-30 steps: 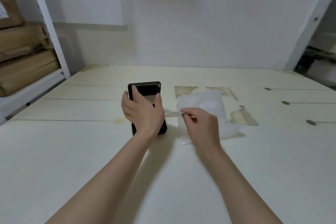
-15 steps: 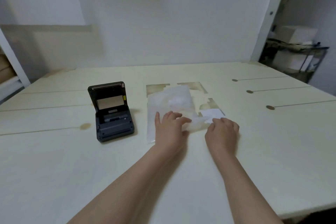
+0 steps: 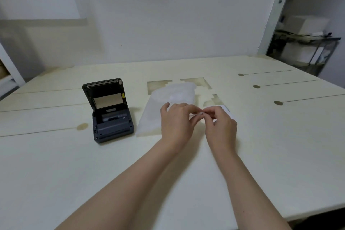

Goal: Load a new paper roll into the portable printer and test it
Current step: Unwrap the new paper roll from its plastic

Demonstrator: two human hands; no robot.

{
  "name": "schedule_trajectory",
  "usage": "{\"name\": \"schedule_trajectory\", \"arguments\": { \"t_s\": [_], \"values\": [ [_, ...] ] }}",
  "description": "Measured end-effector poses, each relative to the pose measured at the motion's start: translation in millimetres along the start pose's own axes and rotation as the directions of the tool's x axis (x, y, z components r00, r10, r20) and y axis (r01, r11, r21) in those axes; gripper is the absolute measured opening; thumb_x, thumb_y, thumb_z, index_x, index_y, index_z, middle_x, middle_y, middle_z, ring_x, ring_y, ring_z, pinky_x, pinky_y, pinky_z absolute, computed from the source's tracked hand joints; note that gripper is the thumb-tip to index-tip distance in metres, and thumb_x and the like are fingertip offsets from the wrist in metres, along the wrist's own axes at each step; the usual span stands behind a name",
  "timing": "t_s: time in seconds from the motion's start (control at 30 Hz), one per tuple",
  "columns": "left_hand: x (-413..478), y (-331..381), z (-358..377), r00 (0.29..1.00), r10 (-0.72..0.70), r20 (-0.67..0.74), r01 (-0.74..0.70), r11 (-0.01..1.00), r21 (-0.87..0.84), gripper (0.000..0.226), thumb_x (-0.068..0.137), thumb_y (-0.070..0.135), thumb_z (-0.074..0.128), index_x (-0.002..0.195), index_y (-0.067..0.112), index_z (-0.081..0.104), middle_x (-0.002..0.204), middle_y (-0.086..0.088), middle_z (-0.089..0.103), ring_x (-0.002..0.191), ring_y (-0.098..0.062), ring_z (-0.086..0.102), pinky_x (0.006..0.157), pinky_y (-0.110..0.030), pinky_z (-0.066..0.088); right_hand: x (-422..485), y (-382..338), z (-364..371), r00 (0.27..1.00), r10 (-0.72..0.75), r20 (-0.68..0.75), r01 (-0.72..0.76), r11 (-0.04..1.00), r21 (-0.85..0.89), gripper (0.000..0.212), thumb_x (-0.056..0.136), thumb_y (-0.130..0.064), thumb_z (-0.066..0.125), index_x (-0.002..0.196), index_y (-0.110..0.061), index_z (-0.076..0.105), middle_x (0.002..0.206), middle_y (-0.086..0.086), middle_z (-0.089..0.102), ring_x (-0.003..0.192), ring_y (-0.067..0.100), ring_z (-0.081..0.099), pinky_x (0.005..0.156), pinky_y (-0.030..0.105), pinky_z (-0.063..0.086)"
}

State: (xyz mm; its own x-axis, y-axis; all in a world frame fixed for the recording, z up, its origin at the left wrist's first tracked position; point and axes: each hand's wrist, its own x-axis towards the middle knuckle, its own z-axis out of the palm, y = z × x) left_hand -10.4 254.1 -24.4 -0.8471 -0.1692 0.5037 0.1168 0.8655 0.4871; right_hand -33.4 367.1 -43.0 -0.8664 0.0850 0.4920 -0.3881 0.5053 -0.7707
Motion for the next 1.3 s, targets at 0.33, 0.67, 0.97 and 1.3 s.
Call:
{"name": "schedule_trajectory", "arguments": {
  "t_s": [0.33,0.67,0.97,1.3],
  "values": [
    [-8.9,-12.6,-13.9,0.994,-0.102,-0.039,0.107,0.981,0.159,0.021,0.098,0.038,0.052,0.099,0.03,0.071,0.098,0.011,0.074,0.101,-0.015,0.062,0.096,-0.033,0.027,9.8,11.4,-7.0,0.96,0.178,-0.217,-0.214,0.964,-0.155,0.005,0.093,-0.014,0.058,0.095,-0.013,0.063,0.105,0.009,0.063,0.104,0.032,0.05,0.079,0.034,0.036],
    [-25.4,-37.3,-44.1,0.891,-0.432,-0.14,0.453,0.862,0.227,0.029,0.095,0.023,0.042,0.104,0.019,0.069,0.114,-0.003,0.063,0.11,-0.026,0.052,0.094,-0.038,0.03,6.0,12.8,-5.2,0.95,0.229,-0.213,-0.275,0.935,-0.224,0.009,0.094,-0.017,0.057,0.101,-0.013,0.062,0.116,0.012,0.06,0.11,0.035,0.048,0.085,0.043,0.04],
    [-14.5,-28.0,-47.3,0.853,-0.511,-0.108,0.519,0.852,0.07,0.031,0.088,0.021,0.044,0.114,0.019,0.061,0.121,-0.005,0.06,0.118,-0.029,0.047,0.1,-0.04,0.03,9.4,6.0,-7.0,0.944,0.121,-0.308,-0.173,0.974,-0.149,0.023,0.094,-0.006,0.047,0.108,-0.014,0.063,0.113,0.008,0.064,0.11,0.033,0.05,0.079,0.035,0.033],
    [45.4,-48.5,-21.7,0.891,-0.41,0.193,0.4,0.912,0.09,0.071,0.097,0.051,0.044,0.157,0.024,0.017,0.166,-0.004,0.014,0.154,-0.025,0.002,0.123,-0.049,0.003,65.4,-40.4,30.5,0.94,0.155,0.305,-0.053,0.947,-0.316,0.058,0.098,-0.031,0.046,0.148,-0.009,0.025,0.139,0.019,0.052,0.133,0.039,0.039,0.107,0.044,0.034]
  ]
}}
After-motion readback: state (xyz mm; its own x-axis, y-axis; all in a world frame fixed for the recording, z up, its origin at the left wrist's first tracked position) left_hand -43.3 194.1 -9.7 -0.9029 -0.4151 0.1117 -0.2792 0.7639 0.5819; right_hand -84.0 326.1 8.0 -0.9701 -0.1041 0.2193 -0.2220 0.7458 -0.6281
